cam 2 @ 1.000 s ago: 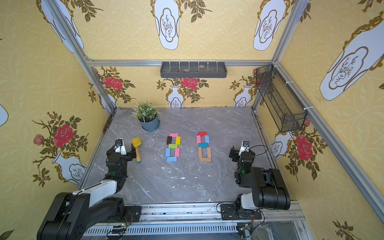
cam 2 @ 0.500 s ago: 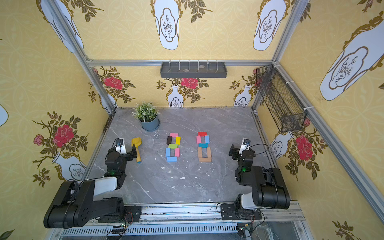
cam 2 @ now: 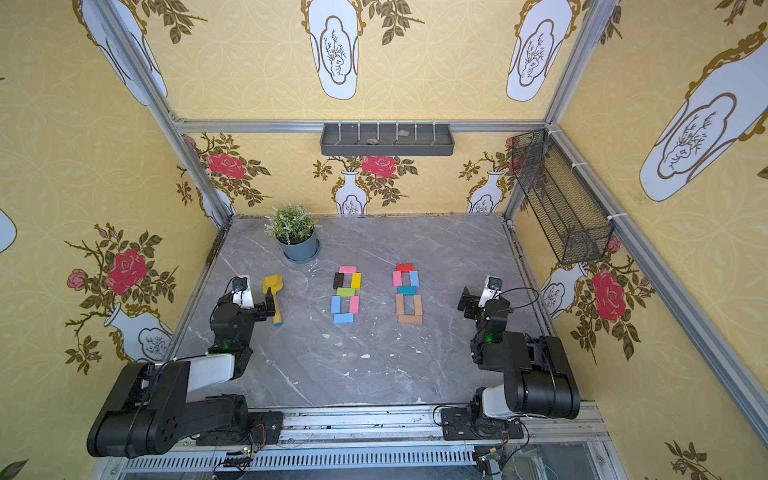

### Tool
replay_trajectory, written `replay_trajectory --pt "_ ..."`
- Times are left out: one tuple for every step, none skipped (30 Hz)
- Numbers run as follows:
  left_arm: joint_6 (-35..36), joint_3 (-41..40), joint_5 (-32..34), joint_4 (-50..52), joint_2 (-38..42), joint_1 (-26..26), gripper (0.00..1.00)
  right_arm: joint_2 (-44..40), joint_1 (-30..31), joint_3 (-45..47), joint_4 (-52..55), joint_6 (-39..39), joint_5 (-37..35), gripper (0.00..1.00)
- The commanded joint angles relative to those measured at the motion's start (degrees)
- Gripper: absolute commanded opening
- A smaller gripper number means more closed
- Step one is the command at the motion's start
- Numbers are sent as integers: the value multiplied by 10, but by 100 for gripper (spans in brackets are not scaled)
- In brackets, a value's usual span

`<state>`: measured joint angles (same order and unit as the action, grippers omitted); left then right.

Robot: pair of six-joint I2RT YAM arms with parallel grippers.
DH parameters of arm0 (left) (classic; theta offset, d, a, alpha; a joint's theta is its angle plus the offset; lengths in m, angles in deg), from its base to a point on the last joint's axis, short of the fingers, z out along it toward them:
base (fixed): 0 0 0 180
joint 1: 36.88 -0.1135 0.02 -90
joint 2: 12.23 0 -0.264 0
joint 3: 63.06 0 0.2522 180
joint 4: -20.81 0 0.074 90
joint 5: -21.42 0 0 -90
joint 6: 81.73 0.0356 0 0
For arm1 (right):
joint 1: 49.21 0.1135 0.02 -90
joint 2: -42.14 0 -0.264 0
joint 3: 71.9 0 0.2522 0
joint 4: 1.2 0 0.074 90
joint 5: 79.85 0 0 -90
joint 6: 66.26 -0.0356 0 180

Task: Assemble the number 8 with building blocks
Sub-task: Reset both arms

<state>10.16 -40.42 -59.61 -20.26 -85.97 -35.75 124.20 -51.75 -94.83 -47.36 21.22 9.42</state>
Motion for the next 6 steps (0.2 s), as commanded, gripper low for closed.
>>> replay_trajectory --pt "-3 -2 -5 -17 0 -1 100 4 -3 -6 -4 -3 8 98" --pt "-2 -2 -6 -17 0 0 100 3 -6 -7 -2 -3 13 98" --pt "-2 -2 -5 -17 -1 0 100 3 -9 -8 0 -4 19 98" --pt "-2 -2 -5 -17 0 0 100 2 -13 -9 3 -5 26 98" --pt "-2 -2 -6 -17 -1 0 100 1 -16 -9 3 -5 29 98" --pt "-1 -2 -5 -17 1 0 100 1 -15 -8 4 -5 29 98"
